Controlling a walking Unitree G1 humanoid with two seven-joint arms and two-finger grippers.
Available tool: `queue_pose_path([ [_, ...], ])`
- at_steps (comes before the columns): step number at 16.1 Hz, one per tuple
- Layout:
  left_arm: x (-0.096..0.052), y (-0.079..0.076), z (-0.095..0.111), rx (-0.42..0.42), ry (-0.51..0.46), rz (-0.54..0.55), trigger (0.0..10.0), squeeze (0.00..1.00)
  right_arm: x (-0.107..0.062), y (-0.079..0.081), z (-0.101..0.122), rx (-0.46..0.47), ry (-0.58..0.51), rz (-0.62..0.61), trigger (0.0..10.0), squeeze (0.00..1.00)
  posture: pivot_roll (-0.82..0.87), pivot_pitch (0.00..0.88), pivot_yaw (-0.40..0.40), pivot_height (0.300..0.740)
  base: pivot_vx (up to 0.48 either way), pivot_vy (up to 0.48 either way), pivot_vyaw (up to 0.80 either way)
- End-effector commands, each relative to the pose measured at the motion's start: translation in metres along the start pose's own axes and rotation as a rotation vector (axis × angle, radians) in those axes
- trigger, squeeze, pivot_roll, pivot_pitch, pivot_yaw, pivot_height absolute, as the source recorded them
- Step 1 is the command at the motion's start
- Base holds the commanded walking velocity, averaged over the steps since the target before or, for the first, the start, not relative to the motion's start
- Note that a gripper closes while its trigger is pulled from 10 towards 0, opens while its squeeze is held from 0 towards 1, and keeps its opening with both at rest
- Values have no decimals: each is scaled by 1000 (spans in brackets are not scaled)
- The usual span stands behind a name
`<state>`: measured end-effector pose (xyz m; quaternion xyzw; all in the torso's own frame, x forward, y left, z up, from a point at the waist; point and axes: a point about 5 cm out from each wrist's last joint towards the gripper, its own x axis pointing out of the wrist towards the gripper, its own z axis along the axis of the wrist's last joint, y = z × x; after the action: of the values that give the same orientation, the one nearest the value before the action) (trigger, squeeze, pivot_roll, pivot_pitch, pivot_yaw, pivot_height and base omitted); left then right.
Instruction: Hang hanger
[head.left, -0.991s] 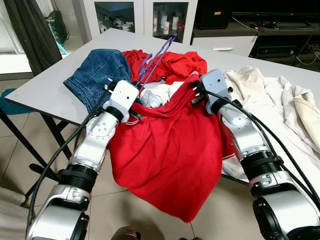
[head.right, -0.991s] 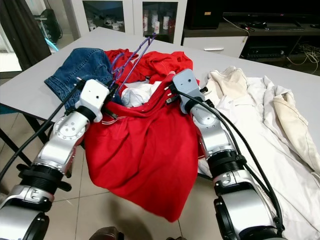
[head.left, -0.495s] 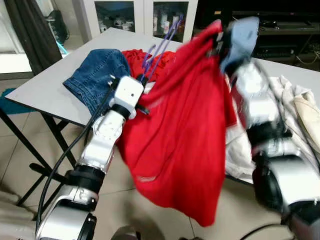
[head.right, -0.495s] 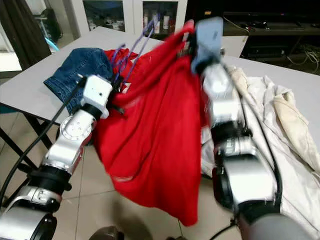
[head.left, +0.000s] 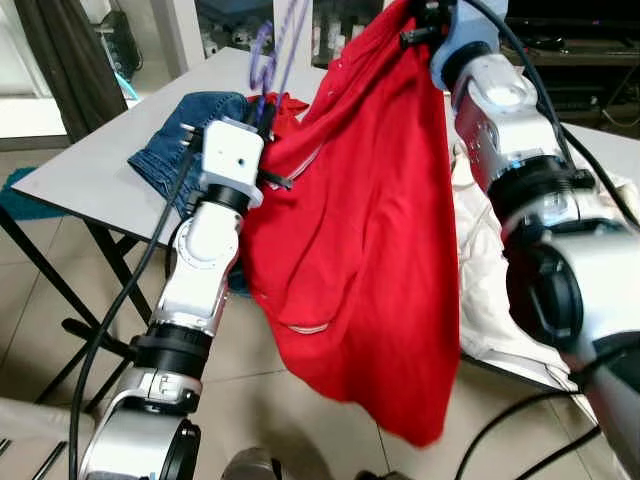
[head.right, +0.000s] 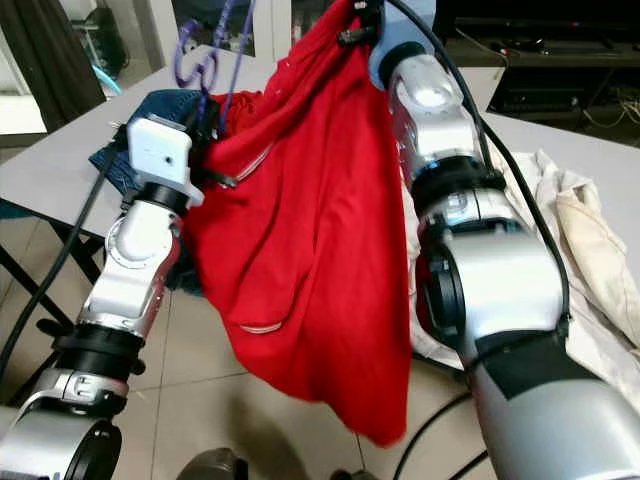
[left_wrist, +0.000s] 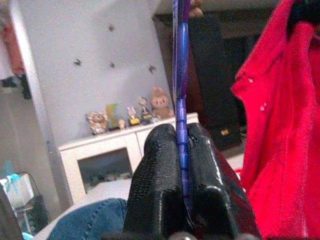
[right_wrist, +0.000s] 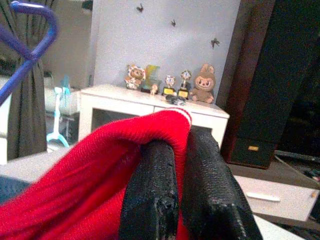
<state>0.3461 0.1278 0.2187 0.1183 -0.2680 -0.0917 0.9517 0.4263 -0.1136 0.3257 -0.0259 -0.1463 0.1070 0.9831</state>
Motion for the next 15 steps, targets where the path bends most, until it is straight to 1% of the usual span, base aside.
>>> queue_pose_path([
  [1,0,2,7,-5,-43,26,10000,0,7,4,27,36,-67,-8,3725,0,281,0,-52,740,0,0,0],
  [2,0,1,8,0,-49,31,10000,0,9,12,30,44,-59,16,3804,0,291,4,-57,740,0,0,0],
  [3,0,0,9,4,-50,32,10000,0,10,25,26,46,-19,74,4196,0,297,5,-64,740,0,0,0],
  [4,0,-3,7,14,-38,24,10000,0,9,36,9,54,63,106,4471,0,300,6,-67,740,0,0,0],
  [5,-1,-5,5,23,-31,20,10000,0,6,39,-3,62,111,115,5176,0,307,8,-73,740,0,0,0],
  [6,-4,-9,2,38,-16,13,10000,0,-2,48,-34,46,208,147,10000,0,317,14,-76,740,0,0,0],
  [7,-6,-11,0,36,0,13,10000,0,-9,52,-53,28,261,169,10000,0,314,16,-73,740,0,0,0],
  [9,-10,-12,-4,36,20,11,10000,0,-19,56,-78,16,332,198,10000,0,307,19,-69,740,0,0,0],
  [10,-11,-14,-7,38,35,5,10000,0,-27,56,-95,6,382,209,10000,0,302,19,-65,740,0,0,0],
  [11,-11,-14,-7,39,37,4,10000,0,-30,56,-99,6,397,210,10000,0,297,19,-61,740,0,0,0],
  [12,-9,-16,-7,40,39,-1,10000,0,-35,56,-109,-9,422,221,10000,0,289,18,-57,740,0,0,0],
  [15,-8,-18,-7,41,43,-7,10000,0,-39,53,-115,-35,435,229,10000,0,281,16,-53,740,0,0,0],
])
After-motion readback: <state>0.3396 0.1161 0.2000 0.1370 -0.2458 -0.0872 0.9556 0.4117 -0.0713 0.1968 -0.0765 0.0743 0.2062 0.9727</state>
